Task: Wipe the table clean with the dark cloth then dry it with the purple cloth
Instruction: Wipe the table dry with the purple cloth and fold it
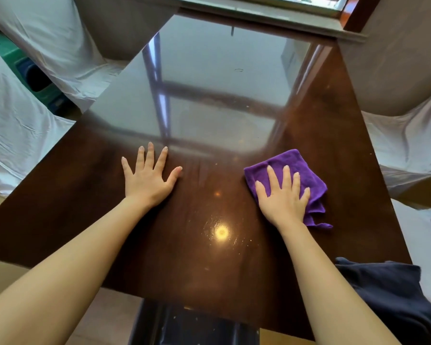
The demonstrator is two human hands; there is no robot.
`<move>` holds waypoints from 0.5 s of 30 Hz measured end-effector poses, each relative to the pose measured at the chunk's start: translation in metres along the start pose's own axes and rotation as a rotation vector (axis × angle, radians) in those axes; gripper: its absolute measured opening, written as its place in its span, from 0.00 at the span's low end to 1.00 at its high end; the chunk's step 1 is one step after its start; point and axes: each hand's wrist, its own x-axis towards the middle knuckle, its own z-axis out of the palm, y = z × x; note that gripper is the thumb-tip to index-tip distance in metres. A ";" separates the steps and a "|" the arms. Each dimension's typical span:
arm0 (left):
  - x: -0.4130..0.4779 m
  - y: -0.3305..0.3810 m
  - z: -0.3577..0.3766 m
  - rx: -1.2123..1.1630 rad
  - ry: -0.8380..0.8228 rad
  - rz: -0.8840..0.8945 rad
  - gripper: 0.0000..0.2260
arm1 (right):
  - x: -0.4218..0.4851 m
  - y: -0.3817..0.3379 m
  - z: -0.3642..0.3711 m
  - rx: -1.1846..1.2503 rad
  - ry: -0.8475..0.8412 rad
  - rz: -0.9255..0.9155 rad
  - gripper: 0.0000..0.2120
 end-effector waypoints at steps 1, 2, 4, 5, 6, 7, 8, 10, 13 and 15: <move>-0.003 -0.001 0.000 -0.009 -0.004 -0.001 0.35 | -0.005 -0.001 0.002 -0.001 0.005 0.013 0.29; -0.008 -0.004 -0.001 -0.010 -0.005 0.004 0.35 | -0.009 -0.003 0.003 -0.003 0.007 0.023 0.29; -0.018 -0.013 0.000 0.002 0.000 0.019 0.36 | -0.015 -0.008 0.005 -0.012 0.003 0.038 0.29; -0.023 -0.020 0.000 0.012 0.006 0.024 0.36 | -0.017 -0.011 0.006 -0.017 -0.001 0.047 0.29; -0.028 -0.027 -0.001 0.022 0.011 0.028 0.36 | -0.019 -0.015 0.007 -0.019 -0.003 0.059 0.29; -0.032 -0.034 -0.001 0.029 0.015 0.030 0.36 | -0.020 -0.020 0.008 -0.022 -0.001 0.072 0.30; -0.036 -0.039 -0.001 0.033 0.018 0.030 0.36 | -0.020 -0.026 0.009 -0.026 0.002 0.081 0.30; -0.043 -0.045 -0.002 0.042 0.023 0.038 0.36 | -0.021 -0.041 0.011 -0.028 0.003 0.084 0.30; -0.045 -0.045 -0.003 0.037 0.015 0.050 0.36 | -0.019 -0.064 0.013 -0.025 -0.002 0.079 0.29; -0.044 -0.045 -0.003 0.036 0.013 0.065 0.36 | -0.015 -0.080 0.014 -0.023 -0.009 0.072 0.28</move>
